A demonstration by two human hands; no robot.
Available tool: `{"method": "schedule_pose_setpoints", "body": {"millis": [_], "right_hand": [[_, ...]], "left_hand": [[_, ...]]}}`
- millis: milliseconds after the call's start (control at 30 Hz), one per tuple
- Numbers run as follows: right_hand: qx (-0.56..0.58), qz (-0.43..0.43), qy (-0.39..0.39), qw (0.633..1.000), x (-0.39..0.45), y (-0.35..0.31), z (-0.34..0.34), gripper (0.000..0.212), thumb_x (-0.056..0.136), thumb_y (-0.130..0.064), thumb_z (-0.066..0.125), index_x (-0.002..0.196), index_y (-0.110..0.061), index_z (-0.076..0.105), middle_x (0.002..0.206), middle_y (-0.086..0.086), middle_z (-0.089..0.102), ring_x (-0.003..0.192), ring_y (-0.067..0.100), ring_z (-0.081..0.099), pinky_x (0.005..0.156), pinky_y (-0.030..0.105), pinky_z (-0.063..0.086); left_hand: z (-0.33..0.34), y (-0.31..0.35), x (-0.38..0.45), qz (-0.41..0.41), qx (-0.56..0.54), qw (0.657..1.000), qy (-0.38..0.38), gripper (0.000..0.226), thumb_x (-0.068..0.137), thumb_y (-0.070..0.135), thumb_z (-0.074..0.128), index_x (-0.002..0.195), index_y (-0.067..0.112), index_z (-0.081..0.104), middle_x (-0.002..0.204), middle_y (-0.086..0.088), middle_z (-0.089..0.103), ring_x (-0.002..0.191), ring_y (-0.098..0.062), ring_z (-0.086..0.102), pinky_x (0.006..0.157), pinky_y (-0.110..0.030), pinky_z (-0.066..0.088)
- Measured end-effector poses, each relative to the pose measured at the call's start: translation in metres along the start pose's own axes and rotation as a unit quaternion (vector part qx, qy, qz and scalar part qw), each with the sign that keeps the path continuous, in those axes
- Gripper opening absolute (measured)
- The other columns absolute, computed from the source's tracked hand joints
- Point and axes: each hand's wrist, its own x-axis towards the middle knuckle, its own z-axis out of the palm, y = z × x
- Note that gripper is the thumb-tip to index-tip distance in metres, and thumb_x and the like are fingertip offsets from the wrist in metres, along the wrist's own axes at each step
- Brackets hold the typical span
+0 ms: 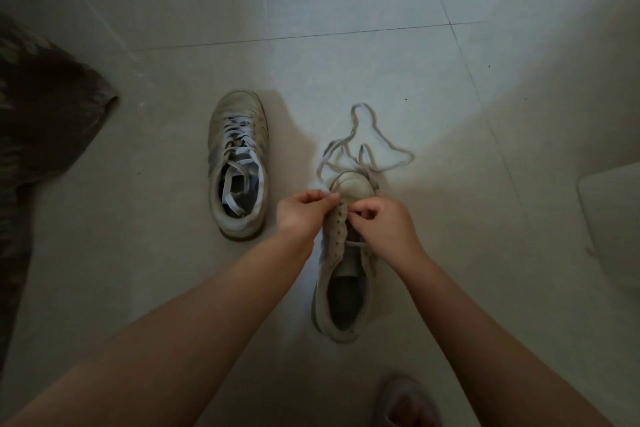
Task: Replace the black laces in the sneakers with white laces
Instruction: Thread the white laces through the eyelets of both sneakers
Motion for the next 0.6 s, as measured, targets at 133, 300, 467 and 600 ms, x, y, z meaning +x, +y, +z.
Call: {"method": "schedule_pose_setpoints", "body": {"millis": [133,300,467,600], "right_hand": [[0.001,-0.007,0.007,1.0,0.0,0.001,0.001,0.01,0.082,-0.022,0.071,0.089,-0.016,0.076,0.063,-0.014,0.055,0.063,0.006,0.053,0.057,0.02,0.038],[0.003,-0.004,0.012,1.0,0.001,0.0,0.0,0.01,0.081,-0.021,0.072,0.088,-0.015,0.076,0.07,-0.005,0.06,0.071,0.013,0.058,0.06,0.02,0.039],[0.043,0.01,0.017,0.999,-0.002,0.001,0.002,0.013,0.082,-0.017,0.071,0.094,-0.012,0.076,0.072,-0.011,0.06,0.066,-0.002,0.055,0.058,0.007,0.036],[0.06,0.017,0.027,0.998,-0.004,-0.001,0.005,0.014,0.082,-0.018,0.071,0.094,-0.013,0.076,0.076,-0.007,0.064,0.073,0.007,0.06,0.063,0.012,0.042]], "left_hand": [[-0.002,0.0,0.004,0.057,0.084,0.995,0.008,0.015,0.079,0.017,0.075,0.087,0.007,0.069,0.08,-0.003,0.068,0.074,-0.01,0.062,0.058,-0.012,0.045],[-0.006,0.003,0.003,0.098,0.138,0.985,0.013,0.012,0.079,0.017,0.075,0.086,0.011,0.067,0.076,0.003,0.064,0.071,-0.005,0.06,0.057,-0.011,0.043],[-0.006,0.003,0.005,0.129,0.189,0.973,0.012,0.014,0.079,0.019,0.075,0.088,0.011,0.068,0.075,0.004,0.063,0.07,-0.005,0.059,0.059,-0.011,0.044],[-0.011,0.01,0.011,0.106,0.206,0.973,-0.014,0.016,0.076,0.019,0.078,0.085,0.011,0.067,0.072,0.003,0.06,0.07,-0.008,0.057,0.063,-0.018,0.045]]}}
